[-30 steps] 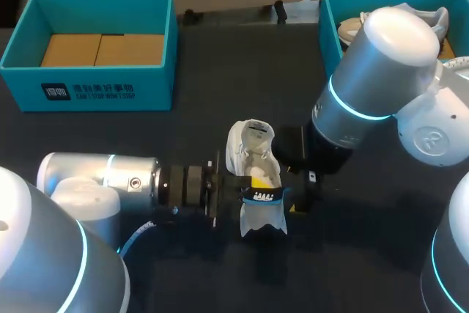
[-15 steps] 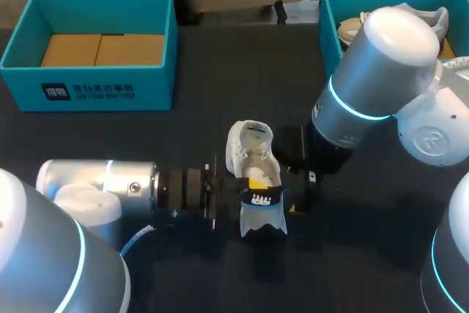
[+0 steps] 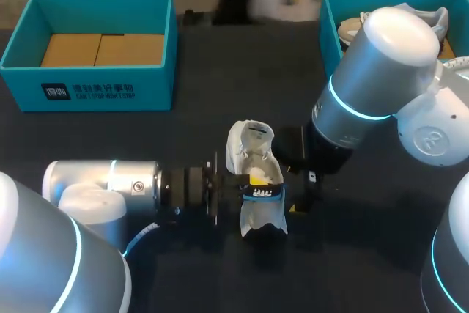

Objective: Take the shoe out of the shoebox, open the shoe tongue, remove and reinsert the insole, then place the shoe into the shoebox

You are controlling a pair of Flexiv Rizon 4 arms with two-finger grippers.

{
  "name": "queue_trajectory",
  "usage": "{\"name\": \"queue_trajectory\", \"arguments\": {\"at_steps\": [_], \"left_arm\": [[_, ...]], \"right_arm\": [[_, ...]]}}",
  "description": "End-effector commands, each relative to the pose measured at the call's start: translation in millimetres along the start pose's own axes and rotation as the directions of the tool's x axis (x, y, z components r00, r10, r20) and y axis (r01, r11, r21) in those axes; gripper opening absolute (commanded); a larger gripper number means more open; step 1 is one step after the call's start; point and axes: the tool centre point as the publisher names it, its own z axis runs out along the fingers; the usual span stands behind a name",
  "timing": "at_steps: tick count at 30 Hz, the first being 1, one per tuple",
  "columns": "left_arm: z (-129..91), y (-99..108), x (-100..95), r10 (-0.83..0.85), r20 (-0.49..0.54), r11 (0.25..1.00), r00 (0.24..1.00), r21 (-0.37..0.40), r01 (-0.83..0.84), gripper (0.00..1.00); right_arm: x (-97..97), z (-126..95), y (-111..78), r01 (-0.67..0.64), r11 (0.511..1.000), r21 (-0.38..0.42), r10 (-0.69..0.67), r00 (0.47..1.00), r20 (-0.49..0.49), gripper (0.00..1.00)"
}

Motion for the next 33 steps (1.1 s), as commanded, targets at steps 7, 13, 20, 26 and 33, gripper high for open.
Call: {"name": "queue_trajectory", "arguments": {"at_steps": [7,13,20,26,33], "left_arm": [[4,13,-0.7,0.019,0.007,0.999,1.0,-0.051,-0.018,0.0],[1,23,-1.4,0.041,0.009,0.994,0.999,-0.106,-0.04,0.0],[-3,34,-1.4,0.034,0.004,0.989,0.999,-0.141,-0.033,0.0],[-5,27,0.2,0.021,0.005,0.991,1.0,-0.134,-0.02,0.0],[-5,14,0.2,0.03,0.011,0.993,0.999,-0.116,-0.028,0.27]], "right_arm": [[0.7,1,1.0,-0.001,1.0,0.003,0.001,1.0,0.002,1.0],[0.7,1,1.0,-0.001,1.0,0.003,0.001,1.0,0.002,1.0],[0.7,1,1.0,-0.001,1.0,0.003,0.001,1.0,0.002,1.0],[0.7,1,1.0,-0.001,1.0,0.003,0.001,1.0,0.002,1.0],[0.7,1,1.0,-0.001,1.0,0.003,0.001,1.0,0.002,1.0]]}}
